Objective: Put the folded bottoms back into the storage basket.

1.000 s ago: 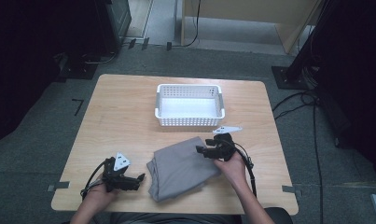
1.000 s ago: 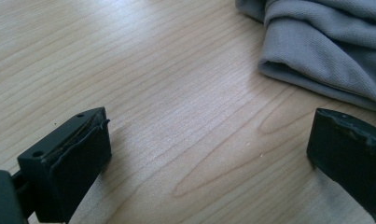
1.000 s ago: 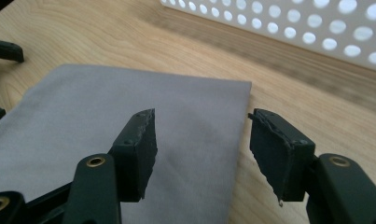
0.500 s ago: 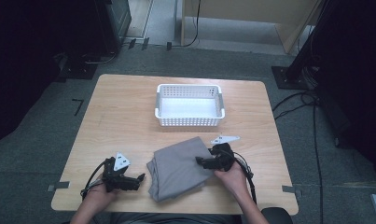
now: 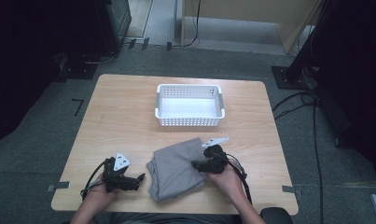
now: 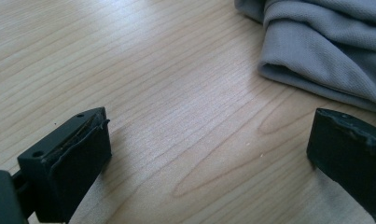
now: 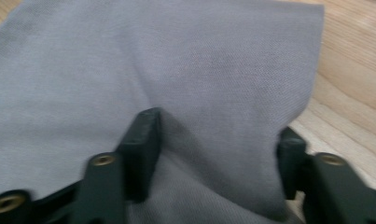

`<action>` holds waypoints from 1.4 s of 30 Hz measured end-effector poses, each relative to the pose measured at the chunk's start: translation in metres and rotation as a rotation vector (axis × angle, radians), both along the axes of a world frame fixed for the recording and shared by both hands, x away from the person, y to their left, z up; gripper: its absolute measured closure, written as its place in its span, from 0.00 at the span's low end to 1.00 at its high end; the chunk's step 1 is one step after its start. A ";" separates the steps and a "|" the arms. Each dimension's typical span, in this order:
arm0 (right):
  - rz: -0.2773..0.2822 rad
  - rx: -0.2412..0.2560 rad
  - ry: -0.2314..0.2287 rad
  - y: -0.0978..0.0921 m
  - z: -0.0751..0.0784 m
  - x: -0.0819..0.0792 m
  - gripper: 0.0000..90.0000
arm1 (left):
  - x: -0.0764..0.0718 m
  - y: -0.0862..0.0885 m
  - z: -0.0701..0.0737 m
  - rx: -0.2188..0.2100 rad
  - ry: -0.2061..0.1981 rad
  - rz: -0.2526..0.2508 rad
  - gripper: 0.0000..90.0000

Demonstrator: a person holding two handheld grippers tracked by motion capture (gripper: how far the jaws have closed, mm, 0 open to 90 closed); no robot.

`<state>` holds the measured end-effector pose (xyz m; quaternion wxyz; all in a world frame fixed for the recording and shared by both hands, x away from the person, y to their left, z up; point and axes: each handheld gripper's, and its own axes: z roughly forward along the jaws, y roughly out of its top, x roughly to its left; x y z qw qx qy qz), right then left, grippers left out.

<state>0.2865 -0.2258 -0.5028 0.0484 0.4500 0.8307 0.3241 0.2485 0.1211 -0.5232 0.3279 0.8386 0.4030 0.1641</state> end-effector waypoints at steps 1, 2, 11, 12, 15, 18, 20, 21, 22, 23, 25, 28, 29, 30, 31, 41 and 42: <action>0.004 0.005 0.012 0.001 0.001 0.001 0.59 | 0.000 0.000 0.000 0.000 0.000 0.001 0.00; 0.009 0.013 0.031 0.002 0.001 0.002 0.63 | 0.000 0.000 0.000 0.000 0.000 0.000 0.00; 0.029 0.070 0.256 0.004 0.010 0.028 0.86 | 0.000 0.000 0.000 -0.001 0.000 0.001 0.00; 0.029 0.061 0.272 0.005 0.012 0.030 0.86 | 0.000 0.000 0.000 0.000 0.000 -0.001 0.00; 0.026 0.051 0.306 0.006 0.021 0.038 0.86 | 0.000 0.000 0.000 0.000 0.000 -0.001 0.00; 0.016 0.047 0.305 0.005 0.031 0.044 0.86 | 0.000 0.000 0.000 -0.001 0.001 0.001 0.00; 0.006 0.048 0.307 0.004 0.038 0.047 0.86 | 0.000 0.000 0.000 0.000 0.000 0.000 0.00; 0.001 0.050 0.307 0.003 0.042 0.049 0.86 | 0.000 0.000 0.000 0.000 0.000 -0.001 0.00; -0.002 0.047 0.310 0.003 0.046 0.050 0.86 | 0.000 0.000 0.000 0.000 0.000 -0.001 0.00; -0.004 0.041 0.310 0.002 0.050 0.052 0.86 | 0.000 0.000 0.000 -0.001 0.001 0.000 0.00; -0.010 0.032 0.310 0.001 0.059 0.055 0.86 | 0.000 0.000 0.000 -0.001 0.001 0.000 0.00; -0.018 0.026 0.300 -0.003 0.073 0.061 0.86 | 0.000 0.000 0.000 -0.001 0.000 0.000 0.00; -0.023 0.023 0.299 -0.004 0.077 0.063 0.86 | 0.000 0.000 0.000 -0.001 0.001 0.001 0.00; -0.026 0.023 0.295 -0.005 0.082 0.064 0.86 | 0.000 0.000 0.000 -0.001 0.001 0.001 0.00; -0.025 0.021 0.294 -0.006 0.086 0.066 0.86 | 0.000 0.000 0.000 0.001 0.001 -0.001 0.00; -0.028 -0.020 0.258 -0.005 0.129 0.079 0.86 | 0.000 0.000 0.000 -0.005 -0.002 0.003 0.00; -0.031 -0.024 0.255 -0.004 0.134 0.080 0.86 | 0.000 0.000 0.000 -0.005 -0.002 0.003 0.00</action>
